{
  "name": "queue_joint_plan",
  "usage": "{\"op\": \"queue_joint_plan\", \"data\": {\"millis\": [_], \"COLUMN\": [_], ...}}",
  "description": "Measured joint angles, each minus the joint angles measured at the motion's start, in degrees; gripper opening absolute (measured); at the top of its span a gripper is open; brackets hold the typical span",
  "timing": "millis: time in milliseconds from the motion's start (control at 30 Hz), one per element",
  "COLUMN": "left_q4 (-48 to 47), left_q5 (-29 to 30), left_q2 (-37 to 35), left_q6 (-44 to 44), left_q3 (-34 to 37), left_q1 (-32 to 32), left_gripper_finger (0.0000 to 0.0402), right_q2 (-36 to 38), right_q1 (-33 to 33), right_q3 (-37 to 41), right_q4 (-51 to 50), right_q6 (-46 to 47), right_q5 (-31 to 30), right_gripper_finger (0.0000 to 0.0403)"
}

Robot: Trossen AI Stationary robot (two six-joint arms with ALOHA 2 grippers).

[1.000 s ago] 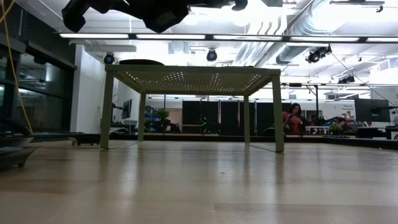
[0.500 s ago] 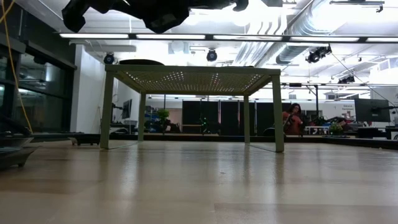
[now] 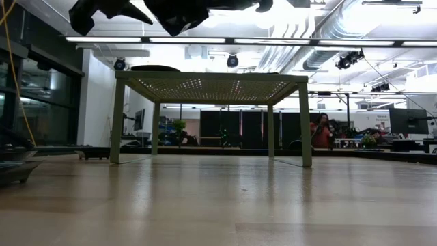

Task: Pick & Place Mini shaped plates
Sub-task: Stack the distorted square plate on top of the other distorted square plates on the shelf

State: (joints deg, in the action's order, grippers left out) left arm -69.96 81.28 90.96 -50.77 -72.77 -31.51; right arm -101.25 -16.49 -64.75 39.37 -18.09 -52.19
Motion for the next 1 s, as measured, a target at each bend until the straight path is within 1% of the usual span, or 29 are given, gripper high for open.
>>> {"op": "queue_joint_plan", "data": {"millis": [133,233,333,433,500,567,633,700,733,833,900,1000], "left_q4": [-0.78,-2.42,-4.54,-5.98,-7.69,-10.82,-15.23,-19.89,-20.32,-20.24,-20.23,-19.98], "left_q5": [0.02,0.01,0.43,2.55,4.52,6.34,6.34,4.16,2.73,-1.28,-2.22,-3.81], "left_q2": [0.02,0.00,-0.09,-0.11,-0.13,-0.77,-1.98,-3.62,-4.66,-9.48,-11.96,-16.50], "left_q6": [-0.16,-0.17,-0.01,0.20,2.00,7.49,15.27,24.23,27.87,32.12,35.05,39.58], "left_q3": [0.00,0.00,0.00,0.00,0.00,0.00,0.00,0.00,0.04,0.46,0.39,0.45], "left_q1": [0.00,-0.06,-0.85,-2.00,-2.76,-3.56,-3.95,-3.89,-3.73,-3.76,-3.79,-3.79], "left_gripper_finger": [0.0130,0.0144,0.0150,0.0150,0.0150,0.0150,0.0150,0.0150,0.0150,0.0150,0.0150,0.0150], "right_q2": [0.00,0.00,0.07,0.87,1.83,3.22,5.25,7.70,9.18,13.57,16.57,20.29], "right_q1": [0.00,0.00,0.00,0.33,0.64,0.82,1.18,1.67,1.96,3.68,5.20,8.10], "right_q3": [0.00,0.00,0.00,0.00,0.00,0.00,0.00,-0.02,-0.02,-0.02,-0.02,-0.04], "right_q4": [-0.33,-1.20,-1.84,-3.49,-4.25,-5.18,-7.16,-10.63,-13.66,-23.96,-31.52,-40.66], "right_q6": [-0.08,-0.14,-0.21,-0.12,0.05,0.02,0.32,2.37,3.92,11.60,18.03,27.73], "right_q5": [-2.54,-5.78,-7.46,-8.52,-9.64,-10.82,-10.75,-10.71,-10.53,-9.53,-8.12,-3.55], "right_gripper_finger": [0.0000,0.0000,0.0000,0.0000,0.0000,0.0000,0.0000,0.0000,0.0000,0.0000,0.0000,0.0000]}}
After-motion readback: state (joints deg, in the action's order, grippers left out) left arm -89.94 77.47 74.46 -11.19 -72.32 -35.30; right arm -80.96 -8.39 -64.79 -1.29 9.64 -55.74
